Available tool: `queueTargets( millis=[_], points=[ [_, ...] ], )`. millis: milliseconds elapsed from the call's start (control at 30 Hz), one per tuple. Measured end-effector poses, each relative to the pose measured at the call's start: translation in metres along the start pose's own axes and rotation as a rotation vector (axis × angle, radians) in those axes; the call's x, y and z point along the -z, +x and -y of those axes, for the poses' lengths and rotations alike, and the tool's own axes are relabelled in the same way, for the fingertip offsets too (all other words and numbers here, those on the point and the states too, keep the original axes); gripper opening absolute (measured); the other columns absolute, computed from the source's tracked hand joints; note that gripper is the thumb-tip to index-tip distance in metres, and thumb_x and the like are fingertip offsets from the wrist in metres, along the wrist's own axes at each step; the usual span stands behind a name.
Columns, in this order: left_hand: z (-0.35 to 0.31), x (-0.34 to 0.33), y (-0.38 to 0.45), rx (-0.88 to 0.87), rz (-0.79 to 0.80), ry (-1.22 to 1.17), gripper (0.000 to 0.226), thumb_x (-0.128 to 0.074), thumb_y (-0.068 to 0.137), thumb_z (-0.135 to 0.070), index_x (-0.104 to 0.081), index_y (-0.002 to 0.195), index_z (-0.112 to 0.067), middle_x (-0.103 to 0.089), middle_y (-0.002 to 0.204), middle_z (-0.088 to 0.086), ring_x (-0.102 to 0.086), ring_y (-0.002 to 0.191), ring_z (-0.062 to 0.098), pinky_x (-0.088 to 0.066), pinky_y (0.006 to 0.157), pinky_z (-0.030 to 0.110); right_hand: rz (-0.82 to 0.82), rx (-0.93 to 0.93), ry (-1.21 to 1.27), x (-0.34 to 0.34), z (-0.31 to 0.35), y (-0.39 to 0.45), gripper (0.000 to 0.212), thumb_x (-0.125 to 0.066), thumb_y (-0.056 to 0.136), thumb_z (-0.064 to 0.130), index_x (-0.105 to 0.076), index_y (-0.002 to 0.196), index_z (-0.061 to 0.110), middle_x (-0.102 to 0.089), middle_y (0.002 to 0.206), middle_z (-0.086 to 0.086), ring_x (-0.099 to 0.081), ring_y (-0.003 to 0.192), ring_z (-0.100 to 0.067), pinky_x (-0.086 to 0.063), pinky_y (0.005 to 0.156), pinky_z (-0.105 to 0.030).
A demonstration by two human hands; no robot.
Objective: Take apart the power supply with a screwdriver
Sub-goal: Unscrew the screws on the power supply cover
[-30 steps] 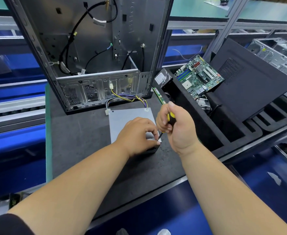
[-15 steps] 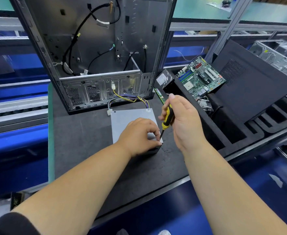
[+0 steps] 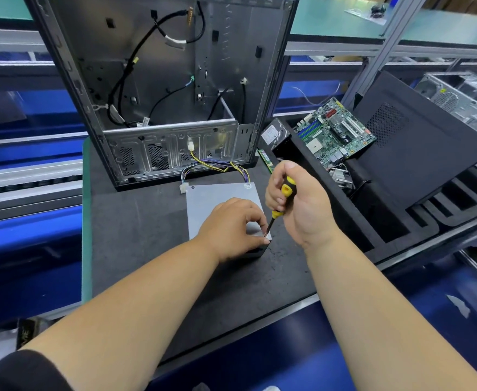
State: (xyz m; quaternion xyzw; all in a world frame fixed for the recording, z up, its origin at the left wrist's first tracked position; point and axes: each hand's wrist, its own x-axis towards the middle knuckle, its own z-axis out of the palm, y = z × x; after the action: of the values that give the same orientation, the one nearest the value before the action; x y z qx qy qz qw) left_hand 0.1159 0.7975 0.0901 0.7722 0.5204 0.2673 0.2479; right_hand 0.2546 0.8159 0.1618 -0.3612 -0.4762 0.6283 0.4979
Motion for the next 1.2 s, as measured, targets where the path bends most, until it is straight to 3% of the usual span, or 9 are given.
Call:
queueTargets(
  millis=[133, 233, 333, 467, 667, 833, 933, 1067, 1200],
  points=[
    [0.0, 0.0, 0.001, -0.001, 0.001, 0.01, 0.019, -0.081, 0.074, -0.042, -0.067, 0.078, -0.031, -0.063, 0.097, -0.016, -0.051, 0.101, 0.013, -0.042, 0.092, 0.037, -0.042, 0.053, -0.121, 0.003, 0.0, -0.002, 0.029, -0.054, 0.09, 0.033, -0.058, 0.062, 0.025, -0.056, 0.062, 0.001, -0.05, 0.059, -0.019, -0.036, 0.056, -0.03],
    [0.0, 0.0, 0.002, 0.001, 0.011, 0.008, 0.019, -0.081, 0.074, -0.043, -0.063, 0.074, -0.035, -0.063, 0.098, -0.016, -0.051, 0.103, 0.011, -0.042, 0.093, 0.037, -0.135, 0.026, -0.091, 0.005, 0.006, 0.002, 0.031, -0.058, 0.089, 0.033, -0.061, 0.06, 0.024, -0.057, 0.061, 0.002, -0.055, 0.056, -0.015, -0.045, 0.061, -0.032],
    [0.001, 0.0, 0.002, 0.008, 0.011, 0.001, 0.019, -0.081, 0.074, -0.043, -0.063, 0.074, -0.037, -0.063, 0.099, -0.017, -0.051, 0.104, 0.01, -0.041, 0.095, 0.037, -0.179, -0.043, -0.069, 0.005, 0.006, 0.003, 0.046, -0.048, 0.098, 0.037, -0.058, 0.055, 0.022, -0.05, 0.054, 0.002, -0.046, 0.049, -0.014, -0.037, 0.061, -0.032],
    [0.001, -0.002, 0.002, 0.001, 0.002, 0.01, 0.018, -0.082, 0.074, -0.043, -0.066, 0.075, -0.035, -0.063, 0.101, -0.019, -0.05, 0.103, 0.009, -0.039, 0.095, 0.035, -0.083, -0.009, 0.053, 0.002, 0.0, -0.003, 0.063, -0.029, 0.106, 0.044, -0.051, 0.054, 0.016, -0.035, 0.049, 0.001, -0.03, 0.046, -0.013, -0.018, 0.054, -0.031],
    [0.001, 0.0, 0.002, 0.001, 0.004, 0.015, 0.017, -0.082, 0.074, -0.041, -0.066, 0.075, -0.035, -0.064, 0.1, -0.018, -0.051, 0.102, 0.01, -0.039, 0.093, 0.034, -0.073, 0.051, 0.008, 0.008, -0.002, -0.008, 0.024, -0.05, 0.091, 0.032, -0.05, 0.072, 0.017, -0.051, 0.065, -0.002, -0.042, 0.058, -0.019, -0.032, 0.061, -0.032],
    [0.0, 0.0, 0.002, 0.001, 0.01, 0.018, 0.019, -0.081, 0.074, -0.041, -0.063, 0.073, -0.036, -0.064, 0.1, -0.018, -0.051, 0.103, 0.011, -0.04, 0.094, 0.034, -0.099, -0.027, -0.031, 0.018, 0.006, -0.006, 0.025, -0.059, 0.09, 0.035, -0.065, 0.08, 0.013, -0.061, 0.075, -0.003, -0.06, 0.069, -0.021, -0.048, 0.068, -0.031],
    [-0.001, 0.001, 0.001, 0.004, 0.013, 0.017, 0.02, -0.081, 0.074, -0.041, -0.062, 0.073, -0.037, -0.064, 0.1, -0.018, -0.051, 0.103, 0.011, -0.041, 0.094, 0.036, -0.067, -0.025, -0.01, 0.015, 0.006, -0.005, 0.039, -0.043, 0.105, 0.032, -0.064, 0.083, 0.007, -0.057, 0.068, -0.003, -0.053, 0.066, -0.019, -0.047, 0.07, -0.031],
    [-0.001, 0.0, 0.001, 0.01, 0.009, 0.004, 0.018, -0.081, 0.074, -0.041, -0.064, 0.074, -0.037, -0.064, 0.1, -0.018, -0.051, 0.103, 0.01, -0.04, 0.095, 0.037, -0.047, -0.036, 0.095, 0.009, 0.003, -0.006, 0.053, -0.025, 0.108, 0.037, -0.056, 0.078, 0.006, -0.039, 0.059, -0.002, -0.033, 0.058, -0.016, -0.029, 0.062, -0.031],
    [0.0, 0.0, 0.001, 0.006, 0.016, 0.003, 0.017, -0.081, 0.074, -0.042, -0.064, 0.073, -0.038, -0.063, 0.1, -0.019, -0.051, 0.103, 0.01, -0.041, 0.095, 0.037, -0.032, -0.005, 0.11, 0.012, 0.003, -0.008, 0.035, -0.032, 0.104, 0.032, -0.05, 0.083, 0.01, -0.035, 0.06, -0.001, -0.028, 0.059, -0.017, -0.025, 0.061, -0.033]
  ],
)
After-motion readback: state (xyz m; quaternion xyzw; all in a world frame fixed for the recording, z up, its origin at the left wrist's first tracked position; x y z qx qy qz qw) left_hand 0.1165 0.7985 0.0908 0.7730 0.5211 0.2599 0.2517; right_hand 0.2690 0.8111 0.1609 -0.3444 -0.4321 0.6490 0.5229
